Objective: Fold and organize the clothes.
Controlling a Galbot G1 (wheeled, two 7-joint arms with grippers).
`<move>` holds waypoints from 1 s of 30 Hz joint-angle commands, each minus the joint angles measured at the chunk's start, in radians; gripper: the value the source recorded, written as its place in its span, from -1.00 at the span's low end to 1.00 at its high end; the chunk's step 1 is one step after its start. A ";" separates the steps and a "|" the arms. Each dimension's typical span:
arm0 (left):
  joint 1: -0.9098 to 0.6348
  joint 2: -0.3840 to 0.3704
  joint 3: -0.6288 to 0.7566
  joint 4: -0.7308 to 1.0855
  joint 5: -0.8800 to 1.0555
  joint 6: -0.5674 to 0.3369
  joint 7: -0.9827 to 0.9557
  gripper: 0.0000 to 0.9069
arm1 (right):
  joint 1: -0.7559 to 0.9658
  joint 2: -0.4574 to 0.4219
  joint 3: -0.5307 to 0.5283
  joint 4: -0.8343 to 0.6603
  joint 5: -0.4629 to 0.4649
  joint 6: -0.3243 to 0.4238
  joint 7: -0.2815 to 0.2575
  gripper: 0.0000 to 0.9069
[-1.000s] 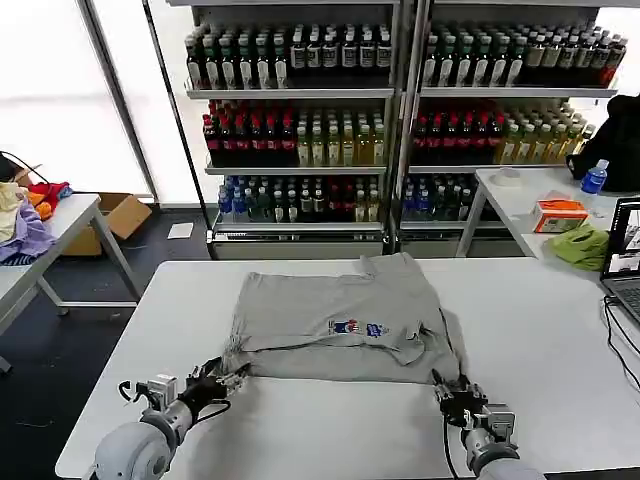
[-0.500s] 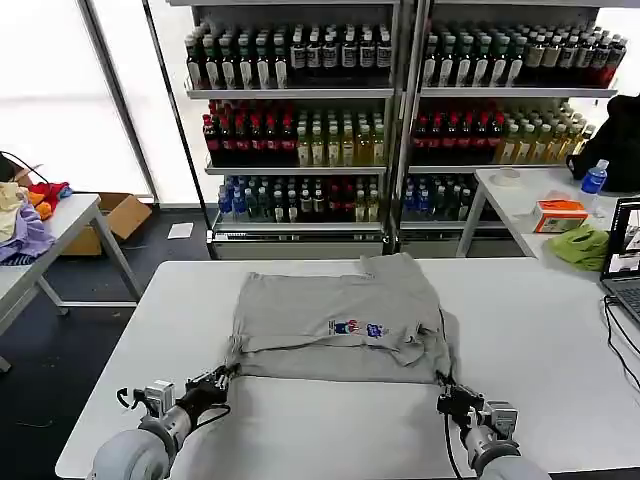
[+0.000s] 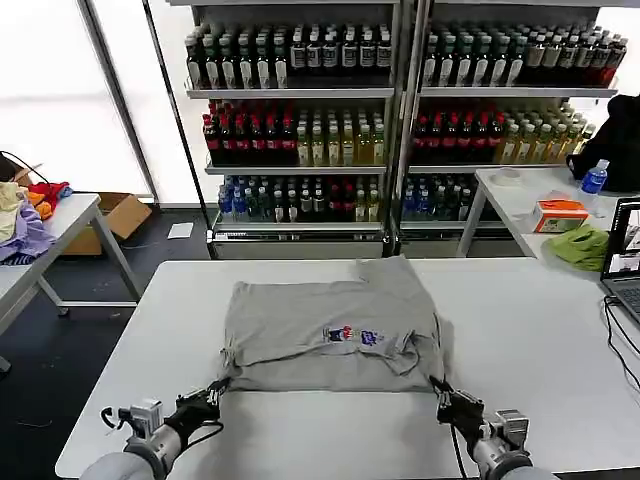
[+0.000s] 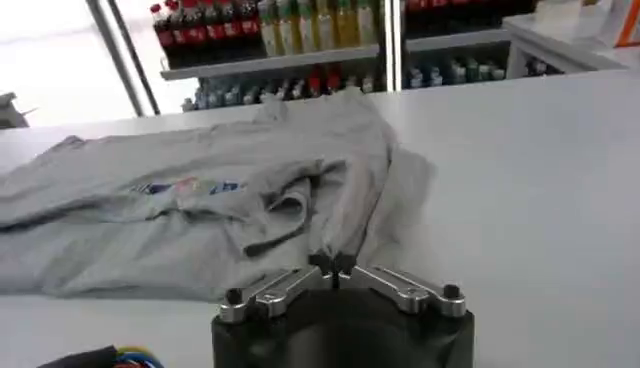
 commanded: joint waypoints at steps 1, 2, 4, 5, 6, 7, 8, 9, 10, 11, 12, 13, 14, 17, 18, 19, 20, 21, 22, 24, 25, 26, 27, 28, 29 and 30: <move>0.291 -0.009 -0.119 -0.176 0.032 0.024 -0.018 -1.00 | -0.173 -0.056 0.037 0.115 0.023 -0.010 -0.021 -1.00; 0.321 -0.011 -0.136 -0.187 0.078 0.025 -0.015 -1.00 | -0.196 -0.059 0.045 0.136 0.023 -0.020 -0.019 -1.00; 0.371 -0.012 -0.167 -0.197 0.096 0.025 -0.009 -1.00 | -0.257 -0.064 0.067 0.161 0.016 -0.037 -0.020 -1.00; 0.397 -0.009 -0.183 -0.204 0.095 0.025 -0.009 -1.00 | -0.274 -0.067 0.075 0.169 0.009 -0.037 -0.021 -1.00; 0.414 -0.010 -0.198 -0.218 0.095 0.025 -0.009 -1.00 | -0.293 -0.068 0.083 0.174 0.002 -0.043 -0.020 -1.00; 0.448 -0.009 -0.214 -0.228 0.093 0.025 -0.008 -1.00 | -0.305 -0.070 0.090 0.175 -0.002 -0.044 -0.023 -1.00; 0.471 -0.009 -0.230 -0.246 0.086 0.026 -0.008 -1.00 | -0.313 -0.072 0.093 0.174 -0.003 -0.044 -0.026 -1.00; 0.493 -0.010 -0.245 -0.252 0.082 0.026 -0.008 -1.00 | -0.320 -0.074 0.097 0.173 -0.003 -0.046 -0.027 -1.00; 0.513 -0.008 -0.260 -0.272 0.082 0.026 -0.005 -0.87 | -0.322 -0.077 0.101 0.170 -0.005 -0.050 -0.035 -1.00; 0.528 -0.006 -0.267 -0.281 0.082 0.026 0.000 -0.11 | -0.324 -0.080 0.100 0.167 -0.007 -0.049 -0.040 -1.00; 0.533 -0.007 -0.269 -0.285 0.078 0.027 -0.001 1.00 | -0.322 -0.081 0.098 0.162 -0.012 -0.050 -0.041 -0.93; 0.532 -0.007 -0.267 -0.286 0.081 0.027 -0.001 1.00 | -0.319 -0.079 0.094 0.159 -0.028 -0.053 -0.037 1.00; 0.527 -0.008 -0.265 -0.285 0.084 0.027 -0.001 1.00 | -0.313 -0.076 0.090 0.156 -0.034 -0.056 -0.033 1.00; 0.514 -0.005 -0.266 -0.303 0.071 0.027 0.001 1.00 | -0.286 -0.072 0.091 0.154 -0.014 -0.050 -0.028 1.00; 0.511 -0.002 -0.274 -0.308 0.061 0.027 0.001 1.00 | -0.274 -0.072 0.098 0.156 0.005 -0.048 -0.027 1.00; 0.502 0.003 -0.288 -0.313 0.045 0.028 -0.002 1.00 | -0.259 -0.074 0.116 0.163 0.029 -0.045 -0.029 1.00; 0.497 0.007 -0.299 -0.315 0.029 0.028 -0.003 1.00 | -0.254 -0.076 0.124 0.166 0.043 -0.043 -0.034 1.00; 0.486 0.012 -0.314 -0.316 0.009 0.027 -0.005 1.00 | -0.240 -0.081 0.141 0.174 0.075 -0.042 -0.034 1.00; 0.472 0.025 -0.341 -0.316 -0.021 0.028 -0.005 1.00 | -0.214 -0.085 0.164 0.182 0.098 -0.041 -0.036 1.00; 0.441 0.046 -0.375 -0.311 -0.045 0.027 0.000 1.00 | -0.171 -0.092 0.193 0.192 0.130 -0.038 -0.041 1.00; 0.419 0.060 -0.403 -0.306 -0.053 0.027 0.008 1.00 | -0.139 -0.096 0.208 0.194 0.143 -0.035 -0.046 1.00; 0.389 0.079 -0.416 -0.293 -0.071 0.027 0.016 1.00 | -0.105 -0.103 0.218 0.193 0.155 -0.034 -0.056 1.00; 0.333 0.103 -0.420 -0.272 -0.091 0.027 0.021 1.00 | -0.046 -0.111 0.217 0.186 0.160 -0.039 -0.063 1.00; 0.308 0.114 -0.420 -0.268 -0.093 0.027 0.028 1.00 | -0.010 -0.114 0.212 0.177 0.159 -0.044 -0.065 1.00; 0.263 0.138 -0.414 -0.234 -0.091 0.027 0.044 1.00 | 0.035 -0.121 0.201 0.158 0.159 -0.057 -0.073 1.00; 0.209 0.163 -0.399 -0.210 -0.094 0.027 0.076 1.00 | 0.120 -0.132 0.179 0.123 0.154 -0.066 -0.085 1.00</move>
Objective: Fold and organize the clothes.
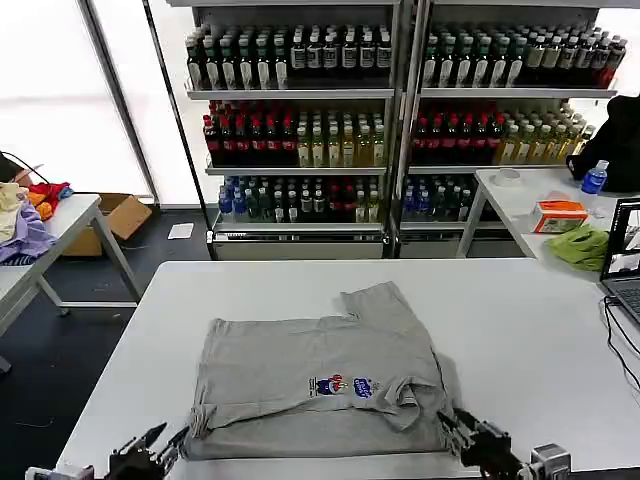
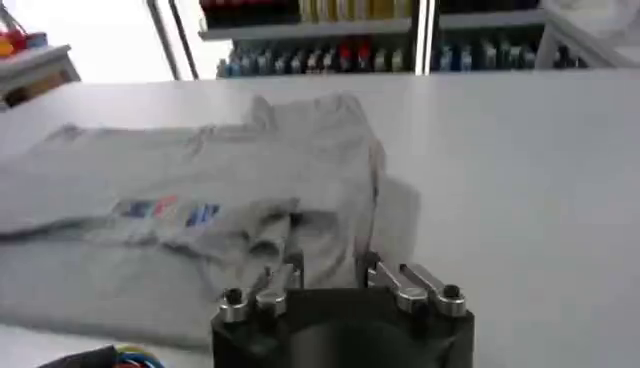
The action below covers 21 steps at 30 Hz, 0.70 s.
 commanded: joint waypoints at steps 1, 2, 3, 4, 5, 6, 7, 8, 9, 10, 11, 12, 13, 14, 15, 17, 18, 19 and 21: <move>-0.207 0.114 -0.057 0.073 -0.070 0.001 0.066 1.00 | 0.242 -0.026 0.011 -0.051 0.057 -0.017 -0.027 1.00; -0.268 0.134 -0.033 0.100 -0.068 0.000 0.093 1.00 | 0.305 -0.030 -0.017 -0.094 0.051 -0.030 -0.041 1.00; -0.328 0.153 0.022 0.162 -0.070 0.000 0.117 1.00 | 0.413 -0.031 -0.058 -0.169 0.045 -0.039 -0.049 1.00; -0.377 0.165 0.047 0.199 -0.078 0.000 0.130 1.00 | 0.454 -0.029 -0.083 -0.199 0.026 -0.043 -0.051 1.00; -0.385 0.169 0.065 0.222 -0.081 0.000 0.134 1.00 | 0.505 -0.026 -0.117 -0.227 0.017 -0.047 -0.057 1.00; -0.445 0.193 0.116 0.275 -0.082 -0.001 0.166 1.00 | 0.599 -0.017 -0.185 -0.332 -0.006 -0.048 -0.082 1.00; -0.519 0.205 0.161 0.333 -0.083 -0.002 0.184 1.00 | 0.650 -0.015 -0.209 -0.363 -0.008 -0.052 -0.090 1.00; -0.557 0.213 0.181 0.362 -0.082 -0.002 0.193 1.00 | 0.700 -0.011 -0.251 -0.413 -0.021 -0.052 -0.112 1.00; -0.624 0.226 0.242 0.415 -0.080 -0.002 0.213 1.00 | 0.801 -0.001 -0.316 -0.477 -0.037 -0.053 -0.142 1.00; -0.673 0.234 0.272 0.442 -0.080 -0.002 0.222 1.00 | 0.857 0.010 -0.352 -0.554 -0.056 -0.052 -0.166 1.00; -0.729 0.237 0.310 0.483 -0.080 -0.003 0.229 1.00 | 0.893 0.023 -0.376 -0.611 -0.061 -0.052 -0.176 1.00; -0.772 0.239 0.337 0.515 -0.077 -0.003 0.240 1.00 | 0.947 0.039 -0.407 -0.656 -0.062 -0.052 -0.184 1.00; -0.812 0.239 0.376 0.557 -0.077 -0.003 0.246 1.00 | 0.980 0.055 -0.435 -0.716 -0.063 -0.052 -0.185 1.00; -0.836 0.237 0.399 0.599 -0.073 -0.003 0.247 1.00 | 1.012 0.073 -0.455 -0.771 -0.069 -0.052 -0.192 1.00; -0.861 0.233 0.437 0.627 -0.069 -0.004 0.253 1.00 | 1.046 0.089 -0.474 -0.825 -0.077 -0.051 -0.199 1.00; -0.923 0.223 0.485 0.671 -0.066 -0.007 0.255 1.00 | 1.108 0.123 -0.507 -0.894 -0.089 -0.051 -0.202 1.00; -0.950 0.217 0.506 0.690 -0.062 -0.008 0.257 1.00 | 1.135 0.135 -0.518 -0.938 -0.094 -0.050 -0.207 1.00; -0.971 0.210 0.527 0.707 -0.060 -0.010 0.258 1.00 | 1.159 0.148 -0.534 -0.969 -0.102 -0.047 -0.210 1.00; -1.009 0.195 0.565 0.750 -0.051 -0.010 0.255 1.00 | 1.194 0.169 -0.553 -1.024 -0.114 -0.045 -0.216 1.00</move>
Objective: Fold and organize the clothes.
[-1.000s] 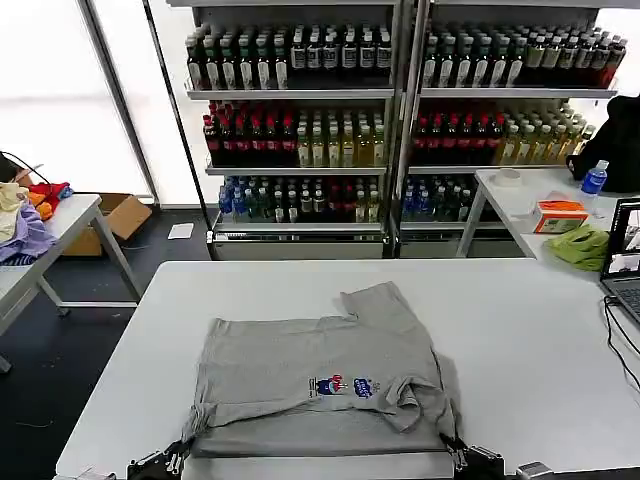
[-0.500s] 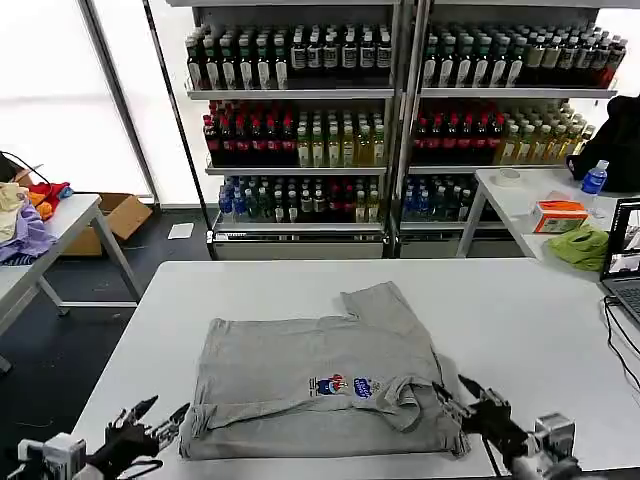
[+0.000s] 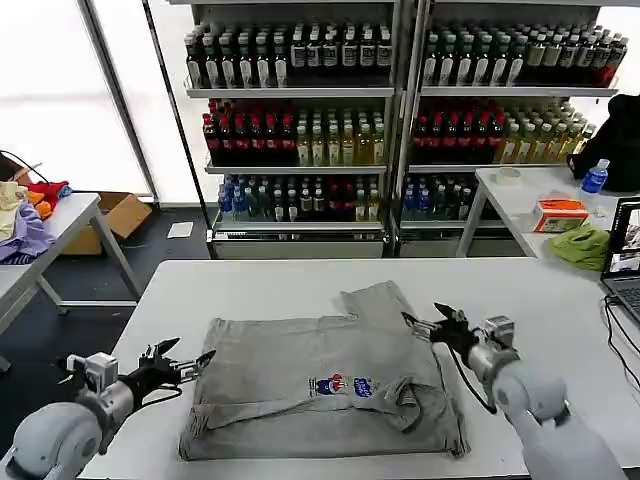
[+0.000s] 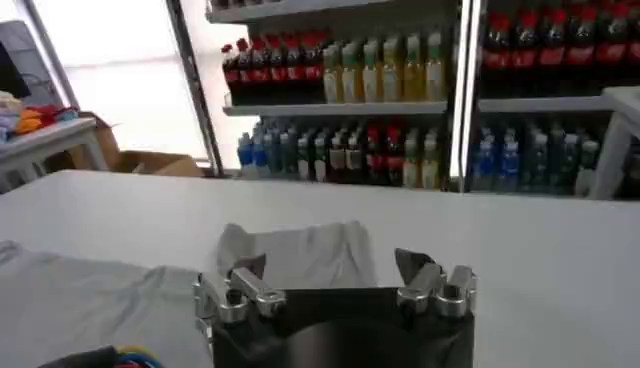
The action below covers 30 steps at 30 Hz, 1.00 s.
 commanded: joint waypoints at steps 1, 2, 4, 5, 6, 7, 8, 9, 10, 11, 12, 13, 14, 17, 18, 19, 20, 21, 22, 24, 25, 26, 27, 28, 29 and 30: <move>-0.353 0.014 0.257 0.286 0.000 -0.002 0.055 1.00 | 0.326 0.076 -0.163 -0.359 -0.042 -0.006 -0.049 1.00; -0.374 0.006 0.280 0.311 0.004 -0.002 0.055 1.00 | 0.336 0.091 -0.176 -0.386 -0.058 0.005 -0.051 1.00; -0.399 -0.006 0.305 0.340 0.012 -0.008 0.054 1.00 | 0.344 0.107 -0.184 -0.421 -0.065 0.010 -0.051 1.00; -0.414 -0.011 0.319 0.359 0.020 -0.009 0.054 1.00 | 0.345 0.117 -0.184 -0.431 -0.069 0.012 -0.048 1.00; -0.418 -0.013 0.323 0.372 0.024 -0.012 0.054 1.00 | 0.346 0.123 -0.184 -0.439 -0.073 0.014 -0.048 1.00; -0.423 -0.017 0.330 0.385 0.028 -0.014 0.056 1.00 | 0.347 0.130 -0.181 -0.448 -0.075 0.016 -0.046 1.00; -0.425 -0.020 0.332 0.391 0.028 -0.015 0.056 1.00 | 0.348 0.135 -0.180 -0.455 -0.075 0.017 -0.044 1.00; -0.425 -0.021 0.334 0.392 0.028 -0.015 0.056 1.00 | 0.349 0.138 -0.179 -0.458 -0.077 0.017 -0.042 1.00; -0.422 -0.024 0.335 0.399 0.030 -0.017 0.057 1.00 | 0.351 0.142 -0.178 -0.466 -0.078 0.017 -0.041 1.00; -0.420 -0.026 0.336 0.403 0.030 -0.017 0.057 1.00 | 0.353 0.145 -0.176 -0.477 -0.078 0.017 -0.041 1.00; -0.419 -0.028 0.337 0.405 0.032 -0.019 0.057 1.00 | 0.355 0.147 -0.176 -0.483 -0.078 0.017 -0.040 1.00; -0.417 -0.031 0.339 0.415 0.038 -0.021 0.057 1.00 | 0.357 0.151 -0.173 -0.499 -0.078 0.018 -0.039 1.00; -0.415 -0.034 0.340 0.419 0.044 -0.024 0.057 1.00 | 0.358 0.155 -0.172 -0.512 -0.077 0.026 -0.037 1.00; -0.413 -0.042 0.340 0.427 0.048 -0.027 0.059 1.00 | 0.349 0.166 -0.163 -0.530 -0.074 0.028 -0.033 1.00; -0.411 -0.042 0.339 0.426 0.047 -0.027 0.059 1.00 | 0.344 0.165 -0.166 -0.526 -0.076 0.028 -0.034 1.00; -0.410 -0.042 0.339 0.426 0.047 -0.028 0.060 1.00 | 0.337 0.164 -0.170 -0.519 -0.076 0.027 -0.035 1.00; -0.409 -0.041 0.339 0.427 0.047 -0.028 0.062 1.00 | 0.331 0.163 -0.173 -0.512 -0.077 0.025 -0.035 0.58; -0.408 -0.041 0.340 0.427 0.047 -0.029 0.061 1.00 | 0.325 0.164 -0.174 -0.505 -0.079 0.023 -0.034 -0.20; -0.407 -0.041 0.340 0.428 0.047 -0.029 0.062 1.00 | 0.322 0.166 -0.174 -0.504 -0.083 0.023 -0.034 -1.00; -0.403 -0.044 0.339 0.426 0.045 -0.029 0.060 0.11 | 0.316 0.168 -0.175 -0.508 -0.089 0.024 -0.030 -1.00; -0.399 -0.044 0.338 0.422 0.045 -0.029 0.060 -0.27 | 0.315 0.168 -0.176 -0.510 -0.092 0.021 -0.028 -1.00; -0.394 -0.044 0.338 0.415 0.042 -0.028 0.059 -0.82 | 0.313 0.167 -0.179 -0.512 -0.094 0.018 -0.033 -1.00; -0.386 -0.043 0.337 0.406 0.038 -0.027 0.059 -1.00 | 0.310 0.164 -0.181 -0.511 -0.093 0.019 -0.036 -1.00; -0.378 -0.042 0.336 0.400 0.038 -0.027 0.060 -1.00 | 0.307 0.164 -0.181 -0.511 -0.093 0.019 -0.034 -1.00; -0.366 -0.041 0.334 0.388 0.032 -0.023 0.061 -0.98 | 0.303 0.166 -0.178 -0.510 -0.090 0.019 -0.034 -1.00; -0.361 -0.040 0.333 0.380 0.029 -0.016 0.058 -0.98 | 0.301 0.167 -0.177 -0.509 -0.088 0.019 -0.034 -1.00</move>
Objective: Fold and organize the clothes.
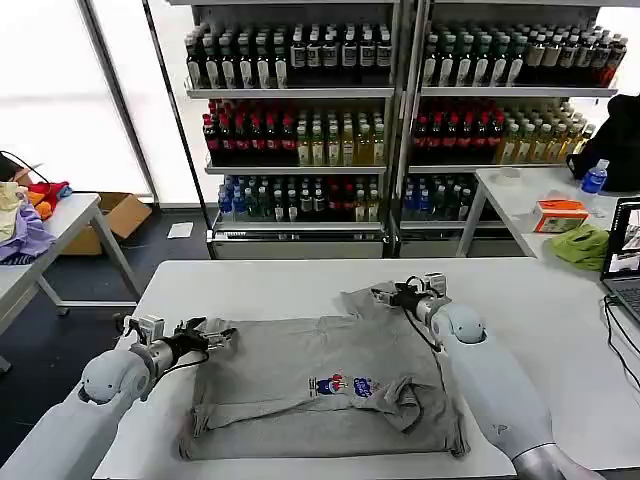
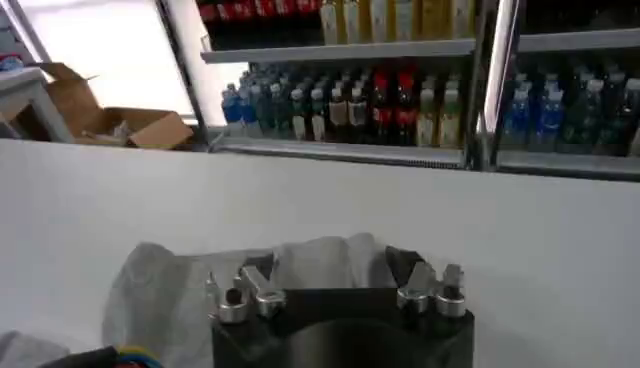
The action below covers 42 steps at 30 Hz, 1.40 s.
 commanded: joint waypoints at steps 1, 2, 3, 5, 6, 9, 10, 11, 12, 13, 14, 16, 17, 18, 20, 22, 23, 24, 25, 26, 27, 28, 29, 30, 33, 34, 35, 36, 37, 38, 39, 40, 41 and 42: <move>0.011 -0.002 0.020 -0.011 -0.018 0.029 0.001 -0.98 | 0.010 0.012 -0.015 -0.041 -0.005 -0.004 -0.004 -1.00; 0.022 -0.001 0.015 -0.022 -0.027 0.031 0.005 -0.98 | 0.007 0.013 -0.015 -0.038 -0.005 -0.004 -0.003 -1.00; 0.025 -0.001 0.013 -0.028 -0.027 0.033 0.007 -0.98 | 0.005 0.013 -0.015 -0.036 -0.004 -0.005 -0.003 -1.00; 0.031 -0.001 0.013 -0.032 -0.027 0.035 0.011 -0.98 | 0.002 0.013 -0.016 -0.037 -0.003 -0.002 -0.004 -1.00; 0.030 -0.001 0.012 -0.025 -0.028 0.035 0.012 -0.98 | 0.001 0.014 -0.014 -0.036 0.000 -0.001 -0.002 -1.00; 0.030 -0.001 0.010 -0.010 -0.033 0.031 0.019 -0.98 | -0.003 0.013 -0.010 -0.023 0.019 0.001 0.003 -1.00; 0.030 -0.001 0.010 -0.010 -0.036 0.028 0.018 -0.98 | -0.004 0.012 -0.009 -0.018 0.022 0.001 0.003 -1.00; 0.028 -0.002 0.010 -0.009 -0.044 0.021 0.017 -0.98 | -0.005 0.011 -0.009 -0.010 0.027 0.001 0.003 -1.00; 0.026 -0.003 0.010 -0.009 -0.049 0.012 0.015 -0.98 | -0.007 0.010 -0.010 -0.002 0.033 0.001 0.004 -1.00; 0.021 -0.006 0.010 -0.007 -0.052 0.009 0.014 -0.98 | -0.008 0.010 -0.009 0.006 0.038 0.002 0.006 -1.00; 0.016 -0.007 0.011 -0.007 -0.055 0.008 0.015 -0.98 | -0.009 0.010 -0.007 0.016 0.046 0.002 0.010 -1.00; -0.002 -0.006 0.011 -0.005 -0.064 0.007 0.022 -0.98 | -0.012 0.009 -0.005 0.031 0.057 0.001 0.015 -1.00; -0.011 -0.004 0.011 -0.004 -0.067 0.008 0.022 -0.98 | -0.015 0.005 -0.005 0.053 0.071 -0.002 0.024 -1.00; -0.021 -0.001 0.013 -0.003 -0.070 0.008 0.023 -0.98 | -0.018 0.001 -0.003 0.068 0.080 -0.005 0.025 -1.00; -0.035 0.005 0.014 -0.008 -0.083 0.007 0.026 -0.98 | -0.026 -0.005 0.008 0.104 0.122 -0.015 0.040 -1.00; -0.040 0.008 0.006 -0.016 -0.090 0.006 0.036 -0.98 | -0.039 -0.011 0.030 0.147 0.165 -0.026 0.059 -1.00; -0.039 0.009 -0.003 -0.025 -0.094 0.003 0.042 -0.98 | -0.048 -0.015 0.038 0.171 0.188 -0.032 0.070 -1.00; -0.036 0.009 -0.015 -0.032 -0.095 0.003 0.043 -0.98 | -0.061 -0.019 0.051 0.190 0.203 -0.038 0.078 -1.00; -0.033 0.010 -0.020 -0.038 -0.099 0.003 0.044 -0.98 | -0.067 -0.024 0.056 0.211 0.207 -0.039 0.081 -1.00; -0.027 0.014 -0.029 -0.044 -0.103 0.004 0.047 -0.98 | -0.089 -0.034 0.065 0.249 0.216 -0.039 0.085 -1.00; -0.016 0.020 -0.043 -0.063 -0.106 0.005 0.050 -0.98 | -0.109 -0.048 0.077 0.279 0.237 -0.039 0.097 -1.00; -0.011 0.024 -0.052 -0.070 -0.106 0.005 0.052 -0.98 | -0.118 -0.055 0.083 0.299 0.244 -0.039 0.099 -1.00; 0.000 0.028 -0.062 -0.092 -0.107 0.005 0.054 -0.98 | -0.133 -0.070 0.092 0.329 0.260 -0.039 0.104 -1.00; 0.019 0.033 -0.080 -0.117 -0.111 0.005 0.053 -0.98 | -0.157 -0.082 0.104 0.370 0.284 -0.039 0.112 -1.00; 0.068 0.046 -0.123 -0.183 -0.121 0.004 0.052 -0.98 | -0.205 -0.115 0.139 0.472 0.314 -0.040 0.117 -1.00; 0.081 0.049 -0.132 -0.200 -0.121 0.004 0.049 -0.98 | -0.205 -0.115 0.139 0.472 0.314 -0.040 0.117 -1.00; 0.088 0.053 -0.143 -0.225 -0.123 0.004 0.048 -0.98 | -0.231 -0.140 0.159 0.513 0.332 -0.040 0.121 -1.00; 0.128 0.058 -0.158 -0.259 -0.126 0.005 0.045 -0.98 | -0.261 -0.155 0.177 0.547 0.337 -0.040 0.123 -1.00; 0.136 0.061 -0.167 -0.276 -0.126 0.005 0.039 -0.98 | -0.274 -0.165 0.184 0.567 0.343 -0.040 0.124 -1.00; 0.170 0.069 -0.182 -0.320 -0.126 0.007 0.035 -0.98 | -0.308 -0.185 0.202 0.610 0.354 -0.039 0.125 -1.00; 0.198 0.075 -0.198 -0.347 -0.126 0.007 0.035 -0.98 | -0.337 -0.201 0.218 0.643 0.363 -0.039 0.124 -1.00; 0.217 0.078 -0.223 -0.374 -0.127 0.009 0.026 -0.98 | -0.356 -0.214 0.227 0.662 0.375 -0.039 0.126 -1.00; 0.251 0.082 -0.244 -0.388 -0.128 0.012 0.027 -0.98 | -0.405 -0.236 0.261 0.714 0.394 -0.039 0.127 -1.00; 0.271 0.086 -0.265 -0.419 -0.128 0.015 0.028 -0.98 | -0.448 -0.253 0.290 0.742 0.409 -0.039 0.125 -1.00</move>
